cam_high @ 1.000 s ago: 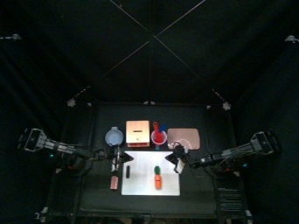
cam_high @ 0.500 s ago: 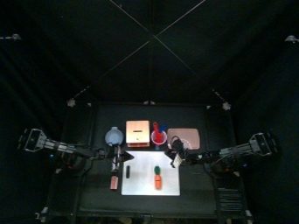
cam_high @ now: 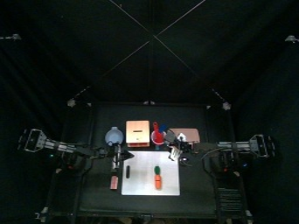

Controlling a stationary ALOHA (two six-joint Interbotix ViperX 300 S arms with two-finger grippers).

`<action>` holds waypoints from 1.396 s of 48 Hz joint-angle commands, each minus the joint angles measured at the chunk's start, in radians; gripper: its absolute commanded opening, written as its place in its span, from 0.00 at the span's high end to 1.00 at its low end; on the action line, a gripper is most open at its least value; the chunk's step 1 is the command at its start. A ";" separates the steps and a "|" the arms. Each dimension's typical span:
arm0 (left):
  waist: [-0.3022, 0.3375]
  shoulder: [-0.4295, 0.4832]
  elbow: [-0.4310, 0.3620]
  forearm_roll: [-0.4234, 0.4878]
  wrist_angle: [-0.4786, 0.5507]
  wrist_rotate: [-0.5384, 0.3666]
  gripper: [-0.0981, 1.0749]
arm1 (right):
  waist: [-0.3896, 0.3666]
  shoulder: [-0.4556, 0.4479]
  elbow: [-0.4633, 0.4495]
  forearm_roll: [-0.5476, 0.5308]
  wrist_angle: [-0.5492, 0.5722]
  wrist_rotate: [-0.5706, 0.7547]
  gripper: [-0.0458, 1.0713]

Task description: Grab knife handle

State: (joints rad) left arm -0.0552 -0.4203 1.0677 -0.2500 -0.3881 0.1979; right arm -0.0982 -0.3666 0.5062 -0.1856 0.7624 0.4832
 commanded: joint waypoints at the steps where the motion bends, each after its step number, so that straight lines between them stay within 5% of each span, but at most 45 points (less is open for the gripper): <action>1: 0.003 -0.003 -0.021 0.003 -0.003 0.002 0.48 | -0.095 0.002 -0.032 0.192 -0.015 -0.126 0.28; 9: 0.003 -0.003 -0.006 0.003 -0.003 0.000 0.48 | -0.239 0.040 -0.057 0.445 0.008 -0.376 0.03; 15: 0.006 -0.003 0.002 0.003 -0.003 0.000 0.48 | -0.305 0.106 -0.121 0.515 0.080 -0.489 0.03; 31: 0.020 -0.003 0.006 0.000 -0.003 -0.002 0.48 | -0.416 0.331 -0.397 0.448 0.321 -0.569 0.04; 46: 0.026 -0.003 0.028 -0.005 -0.005 -0.003 0.48 | -0.460 0.503 -0.571 0.422 0.362 -0.644 0.04; 67: 0.029 -0.003 0.048 -0.014 -0.006 -0.005 0.48 | -0.472 0.632 -0.687 0.390 0.465 -0.672 0.05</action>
State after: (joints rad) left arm -0.0291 -0.4218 1.1259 -0.2577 -0.3866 0.1933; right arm -0.5660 0.2853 -0.1488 0.1994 1.2118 -0.1825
